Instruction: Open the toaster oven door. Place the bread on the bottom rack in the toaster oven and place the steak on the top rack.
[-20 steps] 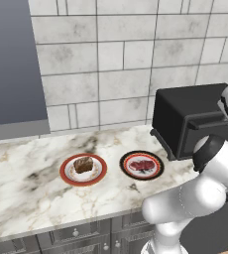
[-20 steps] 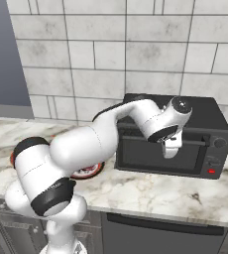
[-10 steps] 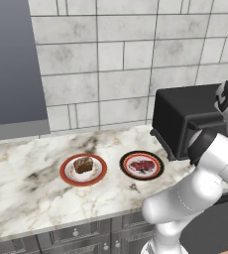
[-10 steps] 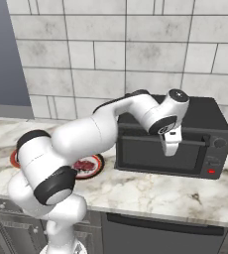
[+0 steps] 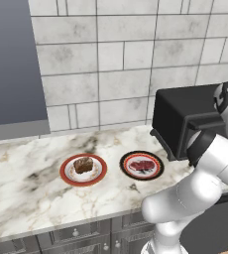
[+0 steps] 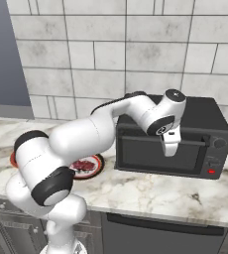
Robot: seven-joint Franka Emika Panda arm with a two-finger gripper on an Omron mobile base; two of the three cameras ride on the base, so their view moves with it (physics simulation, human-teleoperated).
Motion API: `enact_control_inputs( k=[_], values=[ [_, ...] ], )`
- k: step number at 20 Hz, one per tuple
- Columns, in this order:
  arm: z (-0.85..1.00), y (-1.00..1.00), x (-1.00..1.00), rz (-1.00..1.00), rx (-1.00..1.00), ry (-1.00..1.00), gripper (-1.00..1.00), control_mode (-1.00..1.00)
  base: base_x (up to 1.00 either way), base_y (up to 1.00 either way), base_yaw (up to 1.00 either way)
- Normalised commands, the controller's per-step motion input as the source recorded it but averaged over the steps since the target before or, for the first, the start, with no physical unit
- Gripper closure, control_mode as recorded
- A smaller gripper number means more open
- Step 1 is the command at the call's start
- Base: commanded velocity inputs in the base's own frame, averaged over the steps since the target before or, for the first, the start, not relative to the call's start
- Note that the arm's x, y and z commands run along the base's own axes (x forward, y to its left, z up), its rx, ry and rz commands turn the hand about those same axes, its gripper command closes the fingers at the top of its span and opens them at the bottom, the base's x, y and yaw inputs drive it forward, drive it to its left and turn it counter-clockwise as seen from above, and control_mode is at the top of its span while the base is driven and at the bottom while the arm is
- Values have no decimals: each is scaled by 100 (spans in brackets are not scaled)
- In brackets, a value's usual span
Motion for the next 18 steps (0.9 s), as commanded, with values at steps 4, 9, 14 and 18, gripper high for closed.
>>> enact_control_inputs(
  k=[4, 9, 14, 18],
  values=[
    [-77, -1, -33, 16, 2, 19, 100, -100, 0, 0, 0],
    [-71, -4, -53, 17, 6, 12, 100, -100, 0, 0, 0],
    [-72, -11, -62, 18, 6, 17, 100, -100, 0, 0, 0],
    [-59, -4, -52, 15, 7, 21, 100, -100, 0, 0, 0]
  ],
)
